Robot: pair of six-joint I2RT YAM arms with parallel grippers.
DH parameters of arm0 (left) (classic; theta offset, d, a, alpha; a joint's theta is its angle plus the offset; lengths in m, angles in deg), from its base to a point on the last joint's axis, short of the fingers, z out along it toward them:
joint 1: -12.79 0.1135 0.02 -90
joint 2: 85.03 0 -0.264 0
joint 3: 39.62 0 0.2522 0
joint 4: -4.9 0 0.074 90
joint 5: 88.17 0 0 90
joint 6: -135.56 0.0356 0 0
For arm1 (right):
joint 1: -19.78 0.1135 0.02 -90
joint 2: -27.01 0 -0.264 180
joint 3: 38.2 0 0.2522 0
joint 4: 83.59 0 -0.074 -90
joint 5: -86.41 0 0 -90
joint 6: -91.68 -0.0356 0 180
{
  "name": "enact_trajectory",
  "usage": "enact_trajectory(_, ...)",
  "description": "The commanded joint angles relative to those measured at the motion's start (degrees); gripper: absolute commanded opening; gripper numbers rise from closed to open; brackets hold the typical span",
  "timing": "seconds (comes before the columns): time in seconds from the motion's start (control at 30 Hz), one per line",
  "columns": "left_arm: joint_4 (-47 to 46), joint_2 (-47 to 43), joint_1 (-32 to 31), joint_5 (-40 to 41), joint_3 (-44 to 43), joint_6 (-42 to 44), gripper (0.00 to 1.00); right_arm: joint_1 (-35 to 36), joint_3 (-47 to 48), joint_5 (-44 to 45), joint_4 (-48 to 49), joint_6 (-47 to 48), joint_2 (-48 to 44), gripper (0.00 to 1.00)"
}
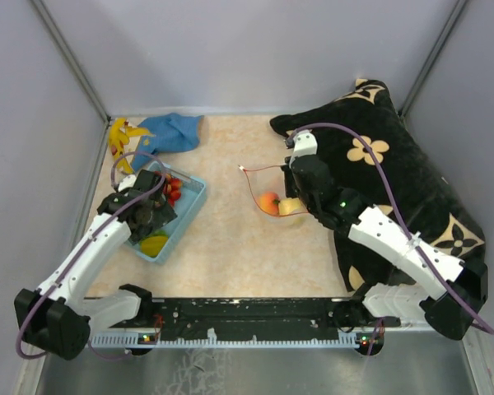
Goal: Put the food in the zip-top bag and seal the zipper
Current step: Pick up the fake fruit from the corner of the board.
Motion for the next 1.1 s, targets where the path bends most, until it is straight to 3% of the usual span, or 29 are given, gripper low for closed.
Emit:
enact_trajectory(0.0,5.0,2.65,2.27,-0.4,-0.45,-6.35,0.99,-0.1,-0.31,-0.29,3.81,0.59,-2.08,0.0)
enact_trajectory(0.27,2.76,2.38,5.06,-3.57,3.67,-10.84,0.99,-0.06,-1.24,-0.47,4.28,0.55,-2.76,0.0)
enact_trajectory(0.63,-5.1,8.23,9.29,-4.36,10.86,-10.47,0.99,-0.1,-1.77,-0.47,4.36,0.58,-2.93,0.0)
enact_trajectory(1.07,-9.3,13.23,9.39,-3.49,10.69,-8.03,0.96,-0.09,-1.85,-1.06,4.67,0.58,-2.67,0.0)
